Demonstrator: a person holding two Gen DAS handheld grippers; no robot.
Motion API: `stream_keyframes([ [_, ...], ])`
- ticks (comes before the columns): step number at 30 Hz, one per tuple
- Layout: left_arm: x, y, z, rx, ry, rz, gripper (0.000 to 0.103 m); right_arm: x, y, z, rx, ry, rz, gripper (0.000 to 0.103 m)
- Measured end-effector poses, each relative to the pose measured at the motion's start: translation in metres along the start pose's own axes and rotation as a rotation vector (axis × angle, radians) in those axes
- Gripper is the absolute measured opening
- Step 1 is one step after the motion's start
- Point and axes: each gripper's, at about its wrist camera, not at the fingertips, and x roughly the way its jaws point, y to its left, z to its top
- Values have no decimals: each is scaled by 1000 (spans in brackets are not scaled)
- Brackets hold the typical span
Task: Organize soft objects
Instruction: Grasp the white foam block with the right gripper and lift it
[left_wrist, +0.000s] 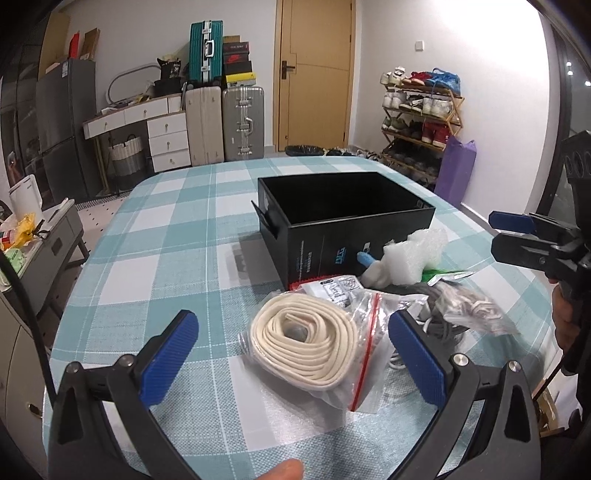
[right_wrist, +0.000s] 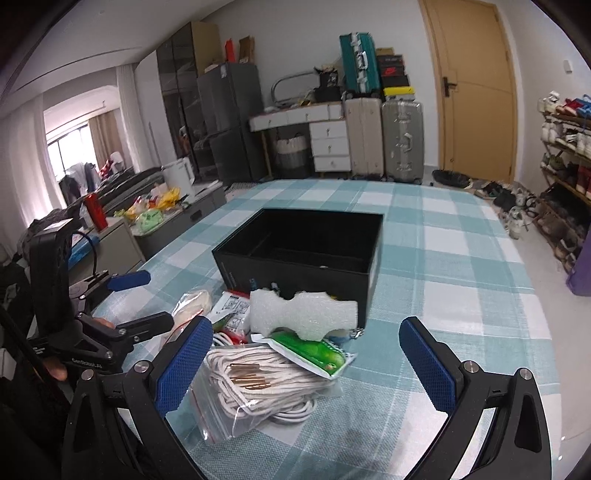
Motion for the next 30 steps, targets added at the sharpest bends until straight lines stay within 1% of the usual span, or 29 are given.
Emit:
stream_keyframes([
  [5,4,4,0,-21,19,-21,103,19,1,2,-5,52,-4,103],
  [7,5,5,0,-24,27,-28,103,29,-1,4,9,87,0,103],
  [13,4,6,2,-28,37,-56,103,48,0,8,6,123,-3,103],
  [18,4,3,2,-6,37,-77,103,60,-2,11,14,160,-13,103],
  [23,7,0,0,14,50,-75,103,71,4,14,-2,191,-17,103],
  [30,11,-3,-3,29,76,-79,103,86,6,14,-1,233,-44,103],
])
